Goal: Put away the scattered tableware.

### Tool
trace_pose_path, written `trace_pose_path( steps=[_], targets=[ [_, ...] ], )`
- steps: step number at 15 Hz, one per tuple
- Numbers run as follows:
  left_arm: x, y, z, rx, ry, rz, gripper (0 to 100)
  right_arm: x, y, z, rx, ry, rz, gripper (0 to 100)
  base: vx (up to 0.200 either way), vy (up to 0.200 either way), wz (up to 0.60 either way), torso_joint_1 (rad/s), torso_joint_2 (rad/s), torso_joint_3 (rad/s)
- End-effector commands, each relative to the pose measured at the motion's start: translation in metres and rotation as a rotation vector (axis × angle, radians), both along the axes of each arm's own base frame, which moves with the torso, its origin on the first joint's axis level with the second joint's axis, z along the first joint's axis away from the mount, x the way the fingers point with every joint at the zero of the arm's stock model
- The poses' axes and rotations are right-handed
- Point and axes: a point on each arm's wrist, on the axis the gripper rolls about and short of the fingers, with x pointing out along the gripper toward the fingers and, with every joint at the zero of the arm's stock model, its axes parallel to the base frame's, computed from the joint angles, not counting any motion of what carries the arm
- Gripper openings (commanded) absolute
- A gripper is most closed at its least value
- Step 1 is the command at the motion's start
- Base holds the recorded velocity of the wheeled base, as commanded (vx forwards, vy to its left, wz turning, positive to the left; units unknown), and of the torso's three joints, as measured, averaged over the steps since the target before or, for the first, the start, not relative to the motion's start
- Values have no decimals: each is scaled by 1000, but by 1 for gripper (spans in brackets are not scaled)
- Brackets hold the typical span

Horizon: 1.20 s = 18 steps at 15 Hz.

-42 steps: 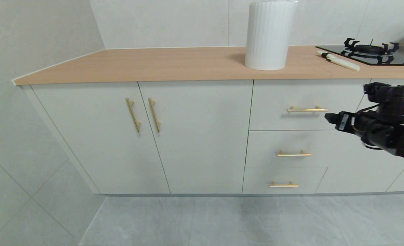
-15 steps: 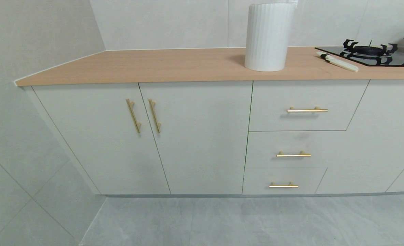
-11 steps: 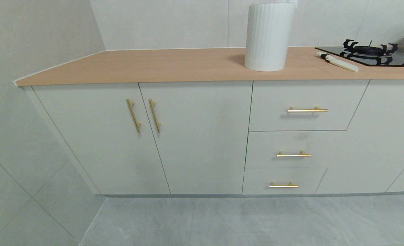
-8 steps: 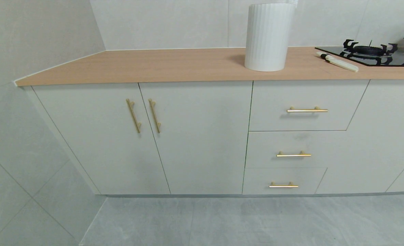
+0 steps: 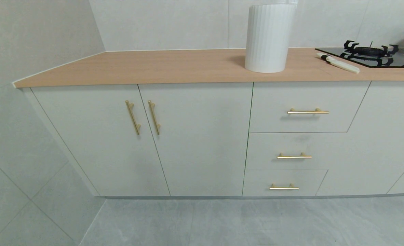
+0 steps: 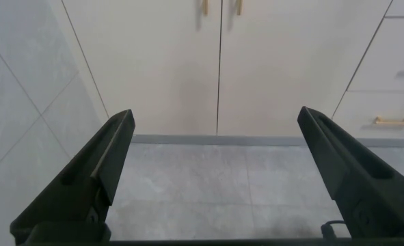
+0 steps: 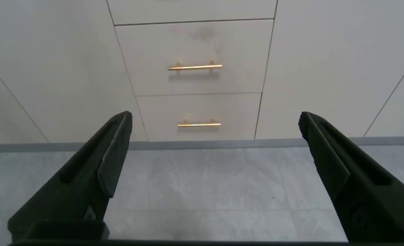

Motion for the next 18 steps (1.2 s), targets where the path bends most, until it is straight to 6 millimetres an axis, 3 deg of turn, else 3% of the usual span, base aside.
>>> trace_pose_path(
  steps=[1,18],
  targets=[
    [0,0,0,0,-1,1,100,0,0,0,0,3,1,100,200,0,0,7,-2,-2],
    [0,0,0,0,-3,1,100,0,0,0,0,3,1,100,200,0,0,3,3,4]
  ],
)
